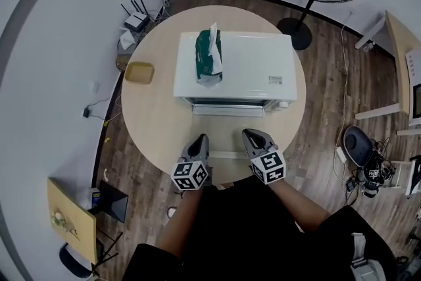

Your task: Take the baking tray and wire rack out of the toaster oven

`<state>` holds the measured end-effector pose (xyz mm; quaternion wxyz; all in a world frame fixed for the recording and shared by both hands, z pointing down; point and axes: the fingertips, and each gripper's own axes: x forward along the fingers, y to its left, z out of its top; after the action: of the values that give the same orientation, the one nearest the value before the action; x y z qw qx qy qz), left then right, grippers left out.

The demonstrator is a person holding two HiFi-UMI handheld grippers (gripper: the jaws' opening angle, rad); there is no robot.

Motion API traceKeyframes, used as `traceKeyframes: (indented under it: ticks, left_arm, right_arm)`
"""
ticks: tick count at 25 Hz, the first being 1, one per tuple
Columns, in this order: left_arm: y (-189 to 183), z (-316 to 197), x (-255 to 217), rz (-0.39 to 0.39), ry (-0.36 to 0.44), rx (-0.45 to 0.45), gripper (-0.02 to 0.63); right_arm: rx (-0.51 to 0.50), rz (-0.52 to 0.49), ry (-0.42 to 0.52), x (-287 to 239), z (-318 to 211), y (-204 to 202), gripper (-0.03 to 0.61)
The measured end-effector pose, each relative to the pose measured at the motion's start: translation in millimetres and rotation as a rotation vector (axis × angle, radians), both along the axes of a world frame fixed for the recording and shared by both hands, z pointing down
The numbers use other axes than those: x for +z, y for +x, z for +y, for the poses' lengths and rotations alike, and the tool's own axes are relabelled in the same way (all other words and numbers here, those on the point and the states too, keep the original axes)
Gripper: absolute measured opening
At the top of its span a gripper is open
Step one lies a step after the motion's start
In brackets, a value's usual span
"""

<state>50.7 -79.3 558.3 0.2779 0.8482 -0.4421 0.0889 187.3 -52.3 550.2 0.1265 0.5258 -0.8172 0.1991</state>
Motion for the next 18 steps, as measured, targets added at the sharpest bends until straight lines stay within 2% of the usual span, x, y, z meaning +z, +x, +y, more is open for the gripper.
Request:
traceKeyframes:
  ticks: [2,5,7,12,15,18]
  left_arm:
    - [4.3,-10.0,6.2,0.06,-0.018,-0.01,0.02]
    - [6.4,-28.0,13.4,0.137,-0.025,-0.015,0.02]
    - [5.0,-38.4,22.9,0.158,-0.045,-0.025,0.02]
    - [6.2,-55.5,40.7,0.207,-0.1,-0.005,0.02]
    - [6.7,-67.2,49.4,0.238,-0.132,0.025,0.02]
    - [5.5,-77.5,54.6,0.288,-0.161,0.016,0.02]
  right_arm:
    - [0.03,-0.048,-0.02,10.1,-9.4,-0.8,0.0]
    - [0.143,-0.173,-0.064,27.6,-23.5,4.0,0.0]
    - [0.211,-0.233,-0.093,41.7,-29.7,5.6,0.0]
    - [0.336,-0.281,-0.143,66.5,-33.9,11.2,0.0]
    - [0.379,-0.358,-0.176,75.2,-40.4,8.1,0.0]
    - [0.408,-0.418,-0.159,77.2,-49.8,7.7,0.0]
